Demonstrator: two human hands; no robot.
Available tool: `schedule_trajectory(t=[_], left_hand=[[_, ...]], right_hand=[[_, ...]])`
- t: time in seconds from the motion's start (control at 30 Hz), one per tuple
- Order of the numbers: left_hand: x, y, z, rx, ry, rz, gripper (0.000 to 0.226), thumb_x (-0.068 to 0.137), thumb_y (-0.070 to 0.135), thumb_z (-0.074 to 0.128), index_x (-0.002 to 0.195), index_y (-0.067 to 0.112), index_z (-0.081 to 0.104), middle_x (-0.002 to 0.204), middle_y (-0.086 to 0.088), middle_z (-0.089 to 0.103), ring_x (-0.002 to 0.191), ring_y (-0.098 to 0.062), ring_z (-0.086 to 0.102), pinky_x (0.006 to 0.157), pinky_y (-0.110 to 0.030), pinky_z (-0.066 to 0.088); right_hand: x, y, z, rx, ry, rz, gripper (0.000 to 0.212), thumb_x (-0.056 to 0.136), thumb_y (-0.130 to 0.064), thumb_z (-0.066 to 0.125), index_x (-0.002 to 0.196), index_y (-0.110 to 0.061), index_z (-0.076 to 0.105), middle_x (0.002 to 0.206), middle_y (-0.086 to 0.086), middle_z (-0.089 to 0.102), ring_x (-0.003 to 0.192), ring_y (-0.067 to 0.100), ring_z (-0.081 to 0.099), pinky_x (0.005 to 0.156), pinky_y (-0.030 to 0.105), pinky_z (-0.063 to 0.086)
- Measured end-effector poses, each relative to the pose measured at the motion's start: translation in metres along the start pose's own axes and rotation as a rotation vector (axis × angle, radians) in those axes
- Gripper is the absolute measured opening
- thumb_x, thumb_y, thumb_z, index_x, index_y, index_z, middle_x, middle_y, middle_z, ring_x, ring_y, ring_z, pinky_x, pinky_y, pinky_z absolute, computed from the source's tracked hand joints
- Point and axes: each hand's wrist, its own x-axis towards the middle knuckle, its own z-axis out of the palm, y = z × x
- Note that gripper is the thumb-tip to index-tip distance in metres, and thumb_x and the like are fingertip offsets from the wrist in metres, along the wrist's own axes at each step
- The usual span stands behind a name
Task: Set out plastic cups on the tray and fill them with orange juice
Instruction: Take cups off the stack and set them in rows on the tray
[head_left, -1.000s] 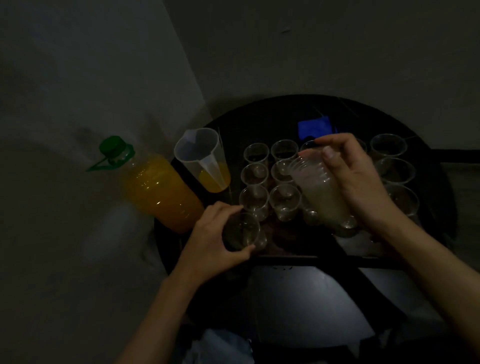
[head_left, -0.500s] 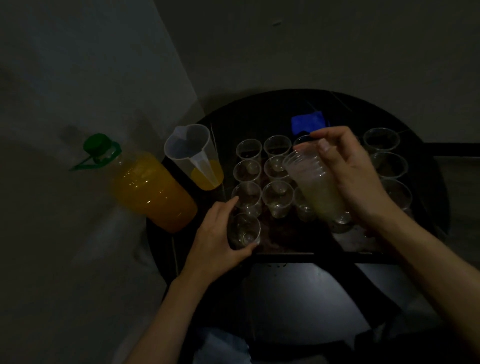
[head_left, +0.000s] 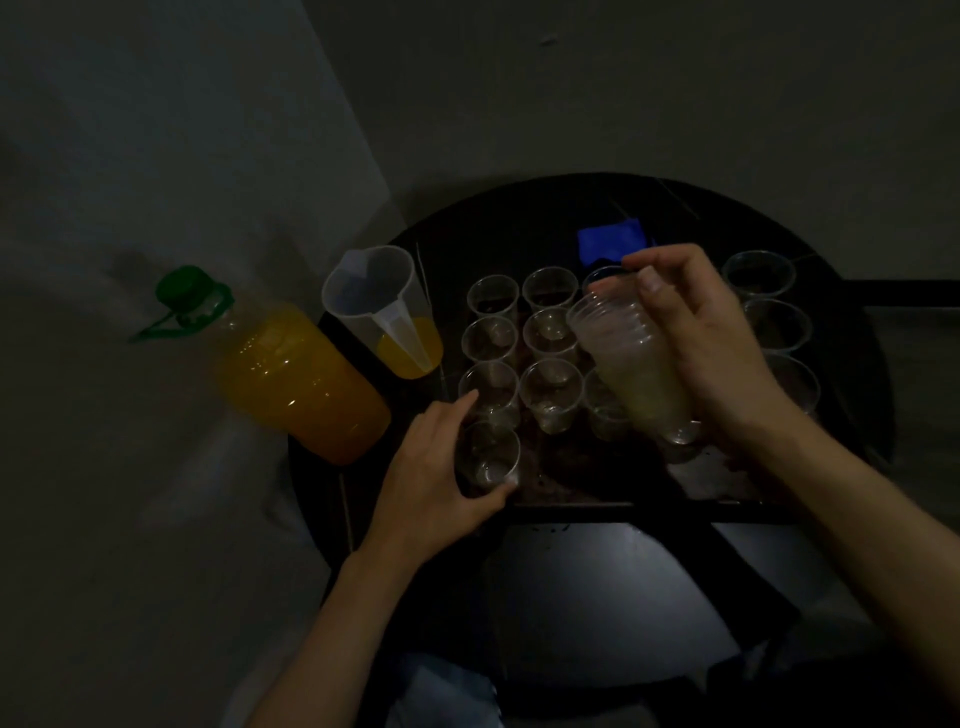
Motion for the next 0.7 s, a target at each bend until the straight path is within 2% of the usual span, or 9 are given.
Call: schedule_trajectory(t=[0.17,0.27,0.33,0.4,0.5,0.57,0.7], left_hand=[[0.0,0.0,-0.002,0.082,0.036,0.033,0.096,0.07,0.064,0.076,0.147,0.015,0.045,0.131,0.003,0.052,0.113,-0.012,0.052,0.092,-0.029,0.051],[0.004,0.002,-0.008,0.099,0.098,0.048,0.088,0.072,0.066,0.073,0.14,0.014,0.053,0.128,0.001,0.052,0.112,-0.014,0.052,0.089,-0.031,0.053],[0.013,0.01,-0.016,0.036,0.154,0.05,0.079,0.078,0.065,0.068,0.137,0.014,0.056,0.129,0.003,0.05,0.115,-0.013,0.052,0.09,-0.034,0.054],[0.028,0.027,-0.03,-0.112,0.171,0.042,0.072,0.084,0.062,0.063,0.14,0.018,0.053,0.133,0.006,0.047,0.12,-0.009,0.051,0.092,-0.032,0.054],[0.056,0.069,-0.053,-0.373,0.084,0.057,0.069,0.084,0.059,0.061,0.145,0.027,0.047,0.139,0.007,0.048,0.126,-0.005,0.052,0.095,-0.027,0.052],[0.075,0.094,-0.067,-0.463,-0.02,0.065,0.069,0.083,0.059,0.063,0.145,0.033,0.046,0.14,0.007,0.051,0.127,-0.002,0.054,0.098,-0.026,0.053],[0.109,0.113,-0.08,-0.328,-0.213,0.106,0.054,0.085,0.046,0.076,0.134,0.027,0.06,0.125,0.01,0.066,0.114,0.0,0.062,0.095,-0.029,0.056]], right_hand=[[-0.001,0.0,0.0,0.009,-0.008,0.012,0.044,0.087,-0.046,0.051,0.12,-0.019,0.053,0.106,-0.013,0.074,0.101,0.008,0.07,0.082,0.025,0.057],[-0.001,0.0,0.0,0.022,-0.016,0.019,0.041,0.088,-0.045,0.051,0.12,-0.019,0.053,0.11,-0.009,0.074,0.102,0.011,0.07,0.081,0.025,0.057],[-0.002,0.0,0.001,0.04,-0.013,0.015,0.04,0.089,-0.043,0.052,0.119,-0.016,0.052,0.11,-0.007,0.074,0.102,0.01,0.07,0.077,0.021,0.055],[-0.003,0.0,0.003,0.084,-0.018,0.016,0.037,0.088,-0.04,0.054,0.115,-0.014,0.051,0.11,-0.003,0.075,0.101,0.011,0.071,0.075,0.019,0.054],[-0.004,0.001,0.005,0.088,-0.054,0.02,0.031,0.087,-0.037,0.057,0.109,-0.015,0.051,0.113,0.001,0.074,0.104,0.013,0.07,0.077,0.02,0.055],[-0.005,0.002,0.004,0.072,-0.079,0.025,0.03,0.086,-0.037,0.058,0.106,-0.015,0.053,0.115,0.001,0.073,0.106,0.012,0.069,0.081,0.024,0.056],[-0.005,0.005,0.0,0.027,-0.082,0.02,0.029,0.089,-0.04,0.058,0.106,-0.016,0.058,0.115,0.001,0.07,0.109,0.013,0.067,0.089,0.029,0.055]])
